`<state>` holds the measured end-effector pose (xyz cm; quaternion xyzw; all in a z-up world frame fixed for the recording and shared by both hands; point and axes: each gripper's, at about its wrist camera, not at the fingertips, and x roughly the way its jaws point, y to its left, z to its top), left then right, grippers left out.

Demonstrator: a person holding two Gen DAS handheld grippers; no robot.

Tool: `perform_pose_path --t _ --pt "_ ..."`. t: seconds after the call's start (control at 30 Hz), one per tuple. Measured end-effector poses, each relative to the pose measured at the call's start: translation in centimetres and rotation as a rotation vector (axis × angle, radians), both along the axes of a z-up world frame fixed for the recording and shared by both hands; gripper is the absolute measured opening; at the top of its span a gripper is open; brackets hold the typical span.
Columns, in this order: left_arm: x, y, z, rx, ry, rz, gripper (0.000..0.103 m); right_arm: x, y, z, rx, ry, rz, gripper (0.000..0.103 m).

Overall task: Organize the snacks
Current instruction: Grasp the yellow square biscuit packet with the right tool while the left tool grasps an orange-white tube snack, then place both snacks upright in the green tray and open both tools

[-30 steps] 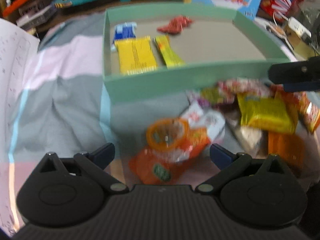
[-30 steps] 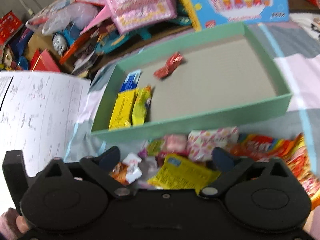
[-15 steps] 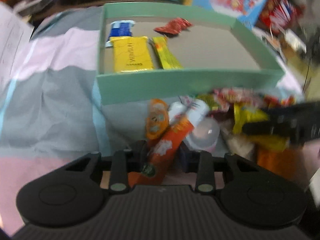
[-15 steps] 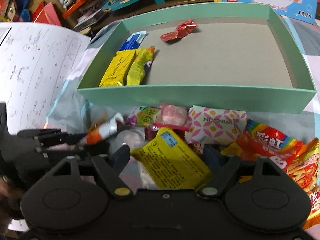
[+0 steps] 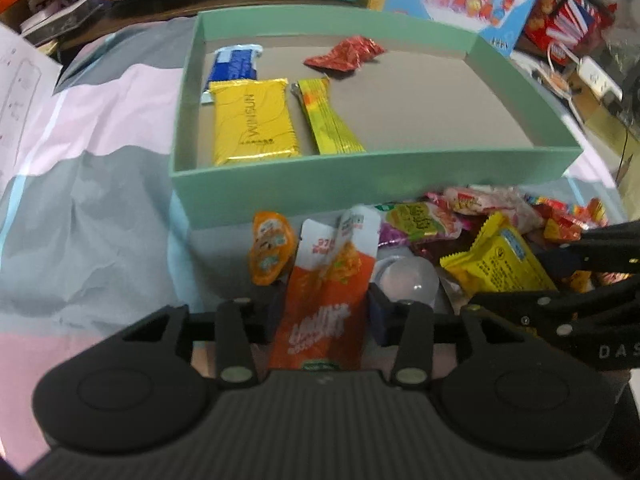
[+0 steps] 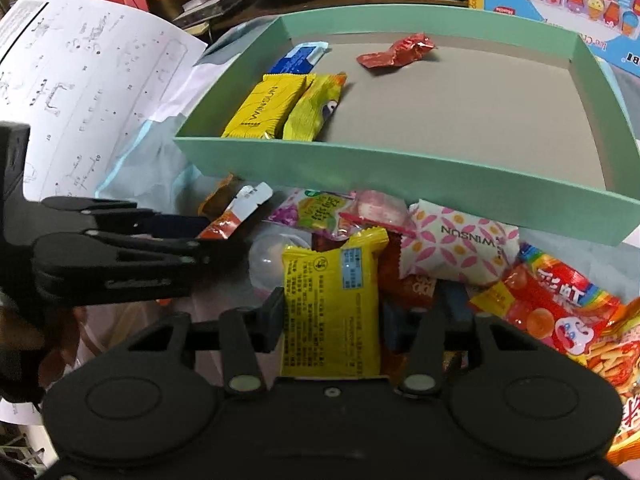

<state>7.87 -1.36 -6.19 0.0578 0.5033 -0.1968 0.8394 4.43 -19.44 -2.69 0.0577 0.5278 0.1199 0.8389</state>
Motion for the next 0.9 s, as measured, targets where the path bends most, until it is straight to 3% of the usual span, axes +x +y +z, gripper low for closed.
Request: perform_pose_path --t 0.07,0.13,0.57,0.73,0.9 --pt "-0.1 -0.4 0.1 0.039 -0.02 -0.018 0.023 0.0 0.1 -0.1 -0.005 -0.007 -0.003 0.047" --pt "-0.4 -0.3 0.5 0.03 -0.01 -0.017 0.018 -0.2 0.5 -0.1 -0.018 -0.024 -0.001 0.046" --pt "-2.8 0.5 6.8 -0.083 -0.084 -0.016 0.018 -2.0 -1.9 3.6 0.14 -0.066 -0.068 0.046" --pt "-1.6 -1.7 9.2 -0.109 -0.15 -0.033 0.018 -1.1 -3.9 5.9 0.172 -0.128 -0.141 0.046" --pt "2.3 -5.0 9.9 -0.121 -0.174 -0.03 0.018 1.5 -6.3 7.0 0.163 -0.185 -0.241 0.046"
